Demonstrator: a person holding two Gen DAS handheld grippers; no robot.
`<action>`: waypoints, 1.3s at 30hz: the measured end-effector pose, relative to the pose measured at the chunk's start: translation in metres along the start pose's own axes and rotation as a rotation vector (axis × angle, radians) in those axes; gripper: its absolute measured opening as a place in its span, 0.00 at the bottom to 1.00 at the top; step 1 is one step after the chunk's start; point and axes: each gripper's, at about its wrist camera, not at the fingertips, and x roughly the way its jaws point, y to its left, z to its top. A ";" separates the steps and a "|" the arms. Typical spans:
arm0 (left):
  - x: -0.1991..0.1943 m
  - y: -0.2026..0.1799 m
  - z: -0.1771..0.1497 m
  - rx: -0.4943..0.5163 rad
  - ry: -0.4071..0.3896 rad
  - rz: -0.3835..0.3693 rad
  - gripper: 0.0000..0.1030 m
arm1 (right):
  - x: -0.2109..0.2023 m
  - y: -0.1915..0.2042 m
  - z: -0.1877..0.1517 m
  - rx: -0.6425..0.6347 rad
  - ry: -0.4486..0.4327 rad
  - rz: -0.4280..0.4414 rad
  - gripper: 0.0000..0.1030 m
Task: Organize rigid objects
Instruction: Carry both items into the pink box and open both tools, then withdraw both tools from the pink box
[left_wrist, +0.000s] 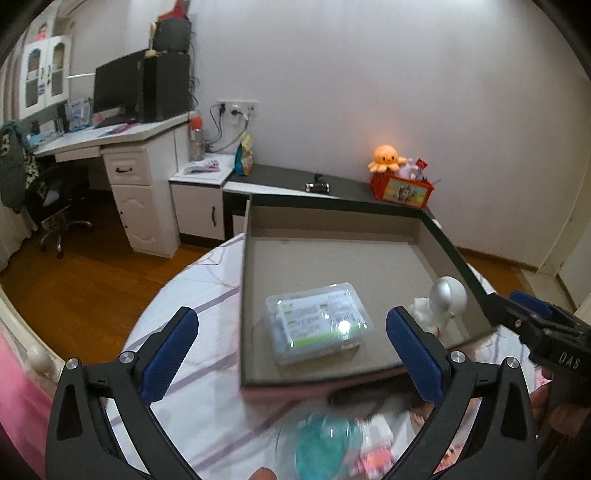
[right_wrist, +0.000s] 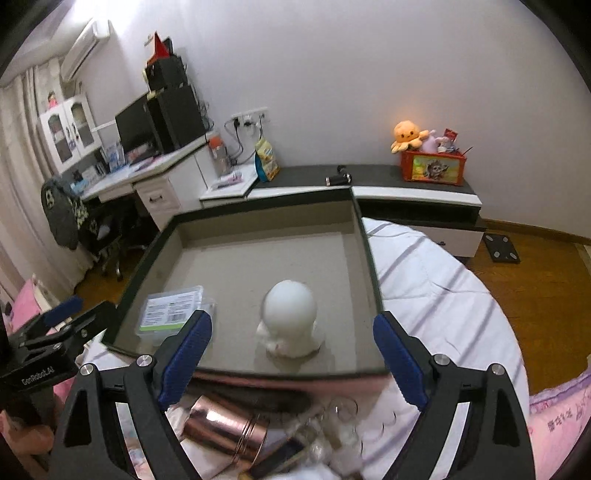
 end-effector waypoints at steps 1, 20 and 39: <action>-0.011 0.001 -0.004 0.002 -0.014 0.006 1.00 | -0.008 0.001 -0.002 0.002 -0.012 -0.003 0.88; -0.128 -0.009 -0.074 0.025 -0.083 0.045 1.00 | -0.135 0.029 -0.067 -0.011 -0.188 -0.062 0.88; -0.185 -0.011 -0.105 0.017 -0.132 0.039 1.00 | -0.188 0.048 -0.113 -0.037 -0.240 -0.103 0.88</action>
